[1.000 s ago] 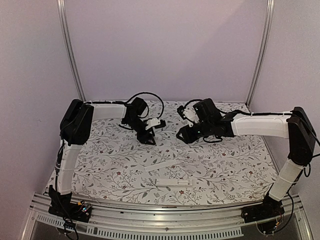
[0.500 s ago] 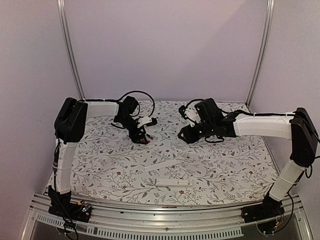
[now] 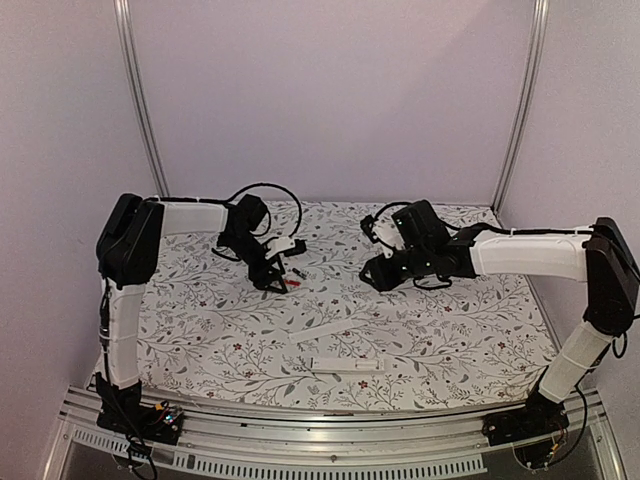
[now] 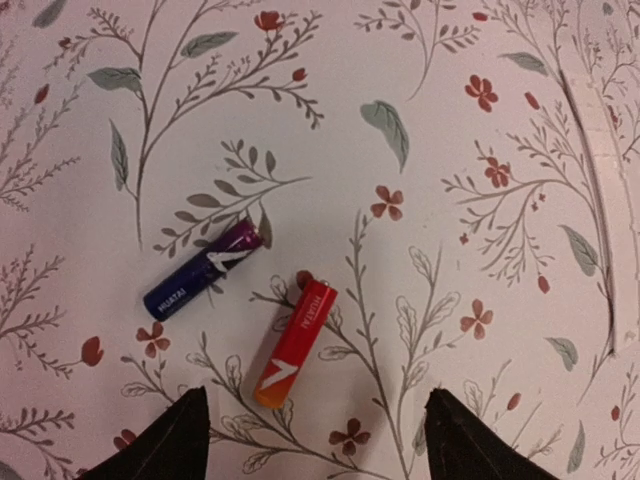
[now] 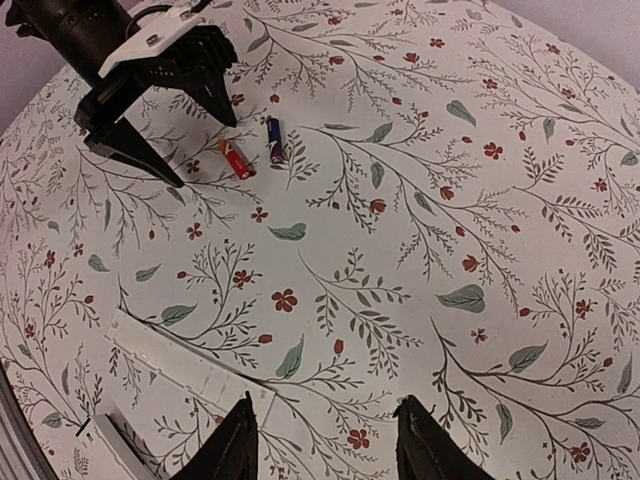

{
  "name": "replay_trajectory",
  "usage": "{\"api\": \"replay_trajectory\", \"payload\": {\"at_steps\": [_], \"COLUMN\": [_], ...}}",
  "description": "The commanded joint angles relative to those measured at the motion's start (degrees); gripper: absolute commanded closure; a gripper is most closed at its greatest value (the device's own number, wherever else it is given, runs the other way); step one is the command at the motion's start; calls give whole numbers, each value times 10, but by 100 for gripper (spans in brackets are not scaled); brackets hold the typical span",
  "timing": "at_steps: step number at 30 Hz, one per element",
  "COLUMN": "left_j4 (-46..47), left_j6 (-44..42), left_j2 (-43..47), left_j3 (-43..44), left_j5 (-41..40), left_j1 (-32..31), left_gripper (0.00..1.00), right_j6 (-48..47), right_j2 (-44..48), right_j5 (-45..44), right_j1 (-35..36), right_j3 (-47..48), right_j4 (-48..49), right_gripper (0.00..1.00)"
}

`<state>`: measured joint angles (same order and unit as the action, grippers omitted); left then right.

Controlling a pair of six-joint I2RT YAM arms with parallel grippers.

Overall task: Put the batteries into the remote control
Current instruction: Pick up the battery from the center of the board.

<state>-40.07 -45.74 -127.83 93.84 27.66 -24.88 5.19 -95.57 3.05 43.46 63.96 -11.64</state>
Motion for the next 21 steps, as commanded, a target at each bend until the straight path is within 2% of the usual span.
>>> {"api": "replay_trajectory", "payload": {"at_steps": [1,5,21], "left_j4": [1,0,4], "left_j6": [-41,-37,-37], "left_j2": [25,-2,-42], "left_j3": [-22,4,6], "left_j5": [20,8,-20], "left_j1": [5,3,-38], "left_gripper": [30,38,43], "right_j6": [3,2,4], "right_j2": [28,33,46], "right_j5": [-12,-9,-11], "right_j1": [-1,-1,-1], "right_j3": [-12,-16,-37], "right_j4": [-5,-4,3], "right_gripper": [54,54,54]}}
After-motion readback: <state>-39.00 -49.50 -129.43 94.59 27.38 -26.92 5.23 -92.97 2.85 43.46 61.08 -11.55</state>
